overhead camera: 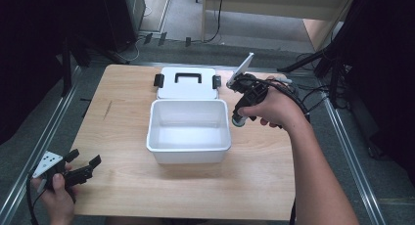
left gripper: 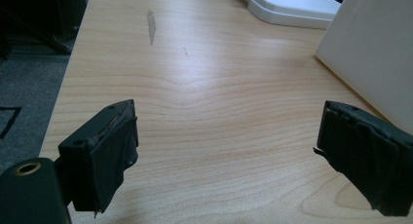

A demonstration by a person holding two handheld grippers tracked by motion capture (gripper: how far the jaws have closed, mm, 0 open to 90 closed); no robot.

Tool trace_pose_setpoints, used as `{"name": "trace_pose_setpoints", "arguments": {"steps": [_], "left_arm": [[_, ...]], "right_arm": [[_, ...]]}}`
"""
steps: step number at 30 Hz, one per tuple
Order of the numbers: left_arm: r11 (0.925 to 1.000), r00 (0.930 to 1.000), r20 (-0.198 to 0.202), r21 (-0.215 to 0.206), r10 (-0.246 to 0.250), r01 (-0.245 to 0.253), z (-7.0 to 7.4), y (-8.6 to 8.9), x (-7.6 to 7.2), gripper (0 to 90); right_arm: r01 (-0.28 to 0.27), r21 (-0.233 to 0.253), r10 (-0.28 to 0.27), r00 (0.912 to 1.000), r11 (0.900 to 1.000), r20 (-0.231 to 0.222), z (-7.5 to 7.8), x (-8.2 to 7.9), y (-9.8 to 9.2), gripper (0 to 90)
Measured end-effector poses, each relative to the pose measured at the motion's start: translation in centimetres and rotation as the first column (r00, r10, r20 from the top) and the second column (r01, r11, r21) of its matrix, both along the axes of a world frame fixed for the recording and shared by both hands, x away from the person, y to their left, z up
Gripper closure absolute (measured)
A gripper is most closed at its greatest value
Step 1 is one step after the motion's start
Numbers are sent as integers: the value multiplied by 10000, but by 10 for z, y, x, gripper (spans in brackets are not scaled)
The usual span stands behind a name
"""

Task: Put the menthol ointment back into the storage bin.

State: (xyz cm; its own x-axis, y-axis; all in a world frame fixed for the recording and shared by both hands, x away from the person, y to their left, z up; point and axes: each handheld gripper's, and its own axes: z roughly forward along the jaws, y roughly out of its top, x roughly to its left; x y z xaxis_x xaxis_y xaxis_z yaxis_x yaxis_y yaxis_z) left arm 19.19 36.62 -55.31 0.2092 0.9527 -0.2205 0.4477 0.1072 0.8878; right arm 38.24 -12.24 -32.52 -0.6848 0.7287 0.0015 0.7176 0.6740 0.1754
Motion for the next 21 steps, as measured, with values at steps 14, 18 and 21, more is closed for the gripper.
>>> {"name": "trace_pose_setpoints", "arguments": {"steps": [14, 18, 21], "left_arm": [[10000, 10000, 3, -24, -3, 3, 0, 0, 0, 86], [10000, 10000, -10, 9, -7, 7, 0, 0, 0, 86], [10000, 10000, -10, -9, -6, 6, 0, 0, 0, 86]], "right_arm": [[-536, 201, 541, 9983, 9984, -207, -1, 1, 32, 516], [-612, 232, 618, 9978, 9979, -226, -3, 1, 37, 516], [-687, 213, 694, 9971, 9974, -309, -7, 2, 44, 516]]}}
